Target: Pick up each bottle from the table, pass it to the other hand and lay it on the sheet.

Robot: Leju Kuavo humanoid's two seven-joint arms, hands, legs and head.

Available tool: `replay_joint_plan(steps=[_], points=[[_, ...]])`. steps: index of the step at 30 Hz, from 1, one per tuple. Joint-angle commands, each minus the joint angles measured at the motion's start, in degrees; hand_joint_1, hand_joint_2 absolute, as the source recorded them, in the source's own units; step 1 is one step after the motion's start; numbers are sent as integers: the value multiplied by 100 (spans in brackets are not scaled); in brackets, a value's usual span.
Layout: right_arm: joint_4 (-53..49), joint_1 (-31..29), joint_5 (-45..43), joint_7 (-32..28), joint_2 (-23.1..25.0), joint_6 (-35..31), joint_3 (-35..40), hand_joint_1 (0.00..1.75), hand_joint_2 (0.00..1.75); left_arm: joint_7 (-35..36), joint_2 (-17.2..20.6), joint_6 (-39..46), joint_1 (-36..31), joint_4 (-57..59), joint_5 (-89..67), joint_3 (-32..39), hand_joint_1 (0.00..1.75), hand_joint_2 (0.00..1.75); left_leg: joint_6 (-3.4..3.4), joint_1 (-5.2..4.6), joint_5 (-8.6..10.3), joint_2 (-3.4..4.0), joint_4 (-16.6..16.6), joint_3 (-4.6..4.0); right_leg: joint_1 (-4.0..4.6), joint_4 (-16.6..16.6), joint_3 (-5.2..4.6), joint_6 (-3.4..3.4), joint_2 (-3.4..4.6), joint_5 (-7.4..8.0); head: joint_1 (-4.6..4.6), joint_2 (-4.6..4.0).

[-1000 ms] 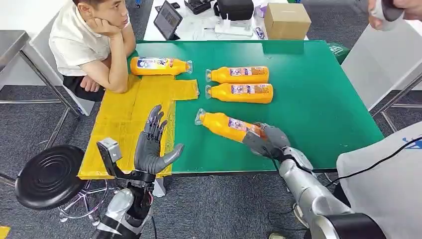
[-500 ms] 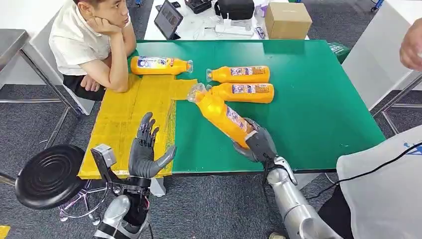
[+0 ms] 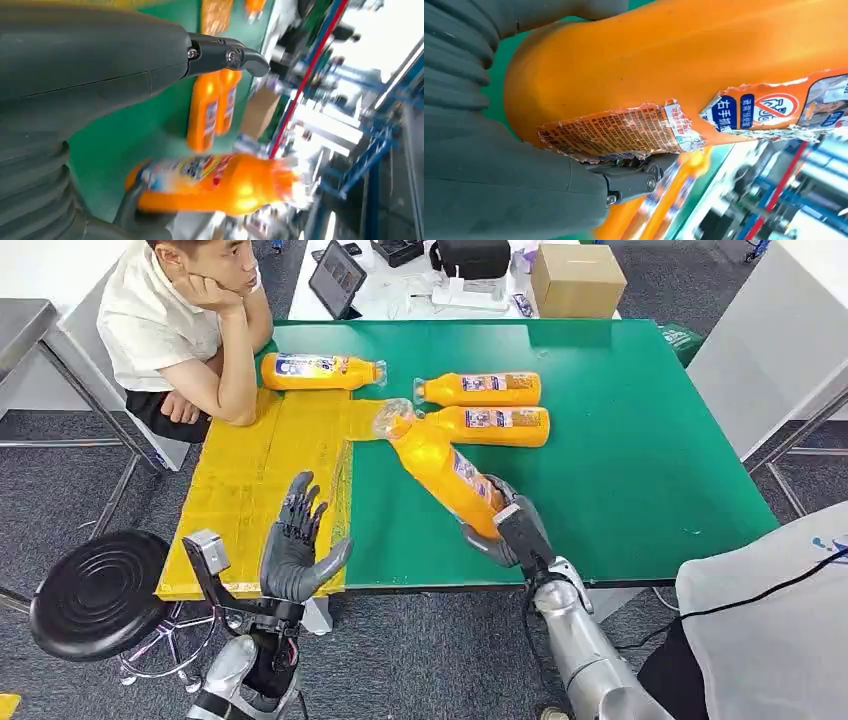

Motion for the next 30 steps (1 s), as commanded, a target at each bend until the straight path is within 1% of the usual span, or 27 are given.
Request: replay_joint_plan(steps=[1,2,3,4,5,6,7,10,11,12,13,14,16,17,18,21,24,25,26,27,28,29,30], points=[[-578,327,-310,84,308,394,1323,155,175,143,267,-369,-95,411,85,-145,0,175,-17,9,-12,18,-7,30,11,-4,23,-19,12,-8,-2,0],[-507,313,-417,80,344,564,1428,150,175,140,275,-448,-121,430,85,-193,0,175,-13,8,-8,15,-6,22,9,-5,16,-16,10,-5,0,0],[-370,258,-612,154,366,914,1598,161,175,142,283,-546,-165,474,78,-251,0,175,-12,8,-6,13,-7,18,8,-5,13,-14,9,-3,-2,0],[-287,206,-675,204,354,1120,1744,159,175,136,282,-590,-182,494,72,-271,0,175,-15,10,-10,17,-6,26,11,-6,20,-18,12,-6,-2,0],[-319,166,-656,-196,353,1651,2111,162,175,213,247,-711,-262,605,154,-315,0,175,-11,8,-6,15,-5,17,8,-5,11,-13,12,-3,0,0],[-423,211,-663,-266,416,1505,2252,162,175,225,176,-716,-312,719,266,-297,0,175,-15,11,-10,22,-7,28,11,-6,20,-18,16,-4,-2,0],[-504,241,-676,-298,424,1447,2294,171,175,231,158,-721,-316,736,318,-287,0,175,-10,6,-6,15,-4,15,5,-2,9,-12,10,-4,-2,0],[-1096,515,-899,-502,353,1334,2383,175,175,251,113,-730,-296,711,565,-272,0,175,-10,8,-4,-1,-4,11,7,-3,9,-12,-5,-6,0,0],[-1326,606,-947,-516,296,1351,2462,169,175,280,113,-735,-279,674,672,-293,0,175,-13,10,-8,2,-6,21,9,-5,18,-15,-3,-9,-4,0],[-1431,649,-992,-485,250,1397,2543,162,175,298,119,-752,-275,652,779,-322,0,175,-10,9,-4,-8,-4,11,8,-5,12,-12,-13,-8,0,0],[-1431,641,-1018,-452,216,1429,2607,155,175,287,134,-745,-297,638,808,-360,0,175,-14,12,-9,-14,-2,21,12,-5,24,-17,-19,-14,0,0],[-1348,621,-1087,-414,213,1479,2628,148,175,241,124,-734,-323,609,805,-384,0,175,-9,8,-6,-11,-2,12,7,-5,14,-12,-14,-9,0,0],[-1236,591,-1085,-413,212,1458,2656,150,175,211,122,-725,-346,565,778,-412,0,175,-11,10,-11,5,-1,18,9,-4,18,-15,0,-9,-2,0],[-1166,552,-1016,-410,197,1428,2724,154,175,187,118,-709,-386,570,725,-445,0,175,-10,6,-6,1,-3,12,6,-3,13,-13,-6,-7,2,0],[-1062,521,-1019,-402,209,1461,2767,150,175,183,98,-689,-400,568,734,-437,0,175,-13,10,-9,-1,-4,19,10,-5,21,-17,-9,-9,2,0],[-972,478,-967,-346,190,1378,2859,154,175,115,42,-478,-363,399,661,-459,0,175,-14,9,-7,-2,-1,15,10,-5,17,-17,-9,-8,0,0],[-1015,500,-1024,-296,170,1400,2837,145,175,43,74,-445,-330,292,594,-476,0,175,-11,6,-5,-2,-2,9,7,-4,9,-14,-8,-6,0,0],[-1013,492,-1019,-267,150,1381,2824,147,175,44,83,-445,-339,284,597,-458,0,175,-8,6,-3,-4,-2,4,6,-4,5,-10,-9,-4,0,0],[-1003,485,-1006,-234,134,1363,2818,145,175,10,91,-377,-347,277,531,-436,12,175,-12,10,-8,0,0,11,10,-4,13,-15,-7,-8,0,0],[-998,482,-969,-184,126,1313,2817,147,175,-61,103,-320,-335,239,392,-437,17,175,-10,7,-5,0,-3,8,7,-3,8,-12,-6,-6,-2,0],[-1013,501,-965,-134,121,1274,2788,150,175,-115,111,-312,-302,194,289,-424,3,175,-14,8,-8,0,-4,19,9,-4,18,-16,-8,-10,-2,0],[-1009,529,-1023,-4,141,1220,2708,154,175,-189,139,-282,-270,126,157,-422,0,175,-10,9,-6,-2,-3,10,9,-7,12,-12,-9,-6,0,0],[-1012,545,-1076,114,157,1185,2653,154,175,-279,145,-192,-246,85,16,-414,0,175,-9,6,-4,-2,-5,10,6,-6,10,-11,-8,-5,0,0]])
